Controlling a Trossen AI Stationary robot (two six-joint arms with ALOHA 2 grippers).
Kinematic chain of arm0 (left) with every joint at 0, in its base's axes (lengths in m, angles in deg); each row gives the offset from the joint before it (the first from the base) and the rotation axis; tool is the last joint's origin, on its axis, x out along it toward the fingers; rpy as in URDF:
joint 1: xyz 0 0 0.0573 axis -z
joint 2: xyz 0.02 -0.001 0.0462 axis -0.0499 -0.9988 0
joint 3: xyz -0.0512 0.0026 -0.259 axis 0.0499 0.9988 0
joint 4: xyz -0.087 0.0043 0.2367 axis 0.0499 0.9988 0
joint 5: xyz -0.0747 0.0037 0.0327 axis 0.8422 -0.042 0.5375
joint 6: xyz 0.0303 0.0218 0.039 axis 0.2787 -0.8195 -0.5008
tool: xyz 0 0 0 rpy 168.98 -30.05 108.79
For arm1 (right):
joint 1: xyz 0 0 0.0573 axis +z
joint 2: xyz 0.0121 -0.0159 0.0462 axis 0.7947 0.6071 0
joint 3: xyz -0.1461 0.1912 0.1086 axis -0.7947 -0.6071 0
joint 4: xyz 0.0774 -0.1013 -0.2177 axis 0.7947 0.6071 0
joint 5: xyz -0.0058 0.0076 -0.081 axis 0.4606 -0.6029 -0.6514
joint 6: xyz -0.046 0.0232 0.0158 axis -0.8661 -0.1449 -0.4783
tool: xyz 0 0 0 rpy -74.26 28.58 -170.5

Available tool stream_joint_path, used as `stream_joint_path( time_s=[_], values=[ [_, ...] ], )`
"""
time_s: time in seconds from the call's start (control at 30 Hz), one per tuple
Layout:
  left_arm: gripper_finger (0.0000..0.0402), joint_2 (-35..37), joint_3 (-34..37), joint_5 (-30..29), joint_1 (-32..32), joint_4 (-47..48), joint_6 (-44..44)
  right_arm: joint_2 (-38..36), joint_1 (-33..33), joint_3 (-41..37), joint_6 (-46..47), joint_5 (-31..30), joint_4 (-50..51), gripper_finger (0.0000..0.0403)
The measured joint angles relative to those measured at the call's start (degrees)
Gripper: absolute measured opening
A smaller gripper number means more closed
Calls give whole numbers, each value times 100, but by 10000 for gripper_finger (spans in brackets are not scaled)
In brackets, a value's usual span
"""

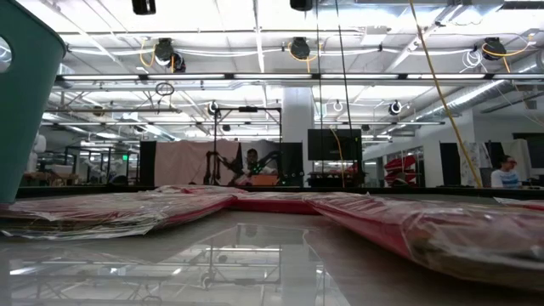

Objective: Sort popcorn bags into baskets
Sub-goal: Put the red popcorn bag into the green bin

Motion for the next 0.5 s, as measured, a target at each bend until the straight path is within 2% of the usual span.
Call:
stream_joint_path(
  time_s=[0.13,0.27,0.37,0.5],
  values=[
    [198,2,0,37,152,-2,-46,-14,-85,0,-50,-27,-78,8],
    [141,-39,0,182,267,18,-160,-10,-91,0,-146,19,-87,9],
    [99,-44,2,274,288,64,-144,-12,-112,0,-125,292,-63,9],
    [65,-81,2,341,287,66,-159,-12,-117,0,-127,421,25,9]
  ],
)
